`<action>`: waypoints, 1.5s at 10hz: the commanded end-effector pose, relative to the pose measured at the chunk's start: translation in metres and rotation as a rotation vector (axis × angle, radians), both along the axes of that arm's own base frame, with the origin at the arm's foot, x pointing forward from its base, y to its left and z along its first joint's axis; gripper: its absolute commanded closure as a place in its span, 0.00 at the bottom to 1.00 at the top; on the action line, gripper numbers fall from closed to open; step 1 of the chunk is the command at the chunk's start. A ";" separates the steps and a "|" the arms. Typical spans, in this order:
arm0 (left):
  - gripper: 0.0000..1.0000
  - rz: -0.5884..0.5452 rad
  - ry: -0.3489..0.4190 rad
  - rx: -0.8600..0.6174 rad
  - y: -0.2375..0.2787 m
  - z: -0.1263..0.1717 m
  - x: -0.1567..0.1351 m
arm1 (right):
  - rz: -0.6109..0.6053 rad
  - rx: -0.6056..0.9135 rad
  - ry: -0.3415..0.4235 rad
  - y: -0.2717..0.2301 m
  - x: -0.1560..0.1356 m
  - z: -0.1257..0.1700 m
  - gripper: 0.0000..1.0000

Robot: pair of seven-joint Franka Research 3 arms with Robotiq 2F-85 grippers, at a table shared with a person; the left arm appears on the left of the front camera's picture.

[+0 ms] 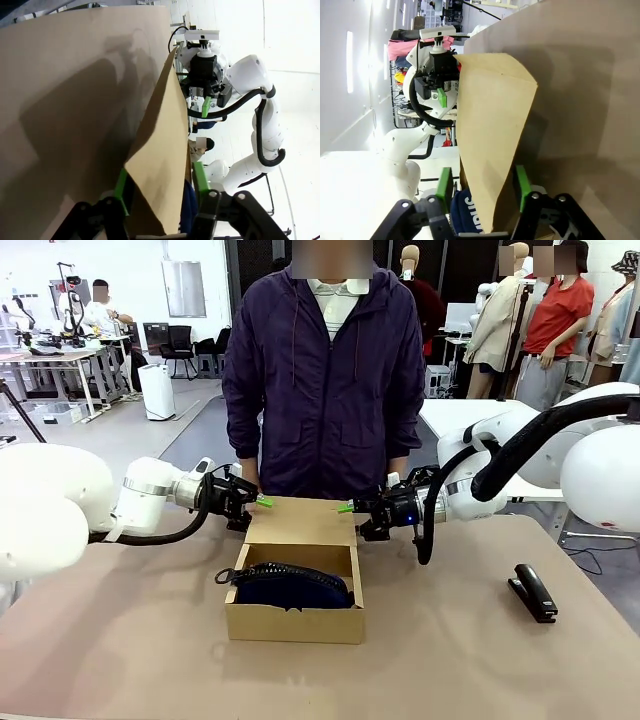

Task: Pack the items into the box.
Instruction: Close the Mailer Box.

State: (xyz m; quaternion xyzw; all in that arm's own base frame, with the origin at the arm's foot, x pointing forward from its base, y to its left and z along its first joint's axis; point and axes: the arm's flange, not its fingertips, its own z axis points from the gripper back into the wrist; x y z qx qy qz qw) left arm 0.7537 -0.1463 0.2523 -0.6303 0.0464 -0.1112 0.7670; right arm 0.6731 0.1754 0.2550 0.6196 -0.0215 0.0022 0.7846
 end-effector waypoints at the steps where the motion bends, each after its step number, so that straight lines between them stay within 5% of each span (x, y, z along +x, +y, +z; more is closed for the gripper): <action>1: 0.39 0.023 -0.023 0.022 -0.001 0.012 -0.004 | 0.025 0.019 -0.045 0.002 -0.001 0.007 0.38; 4: 0.39 -0.002 -0.077 0.000 0.000 0.033 -0.004 | 0.030 0.023 -0.134 0.004 -0.007 0.023 0.38; 10: 0.39 -0.115 -0.319 0.008 -0.001 0.071 -0.035 | 0.008 -0.086 -0.325 0.014 -0.026 0.060 0.38; 11: 0.39 -0.126 -0.331 0.001 0.001 0.070 -0.037 | -0.109 -0.137 -0.308 0.011 -0.017 0.054 0.38; 12: 0.39 -0.094 -0.266 0.019 -0.006 0.072 -0.007 | 0.031 -0.044 -0.291 0.009 -0.011 0.063 0.38; 15: 0.39 -0.094 -0.266 0.019 -0.006 0.072 -0.007 | 0.031 -0.044 -0.291 0.009 -0.011 0.063 0.38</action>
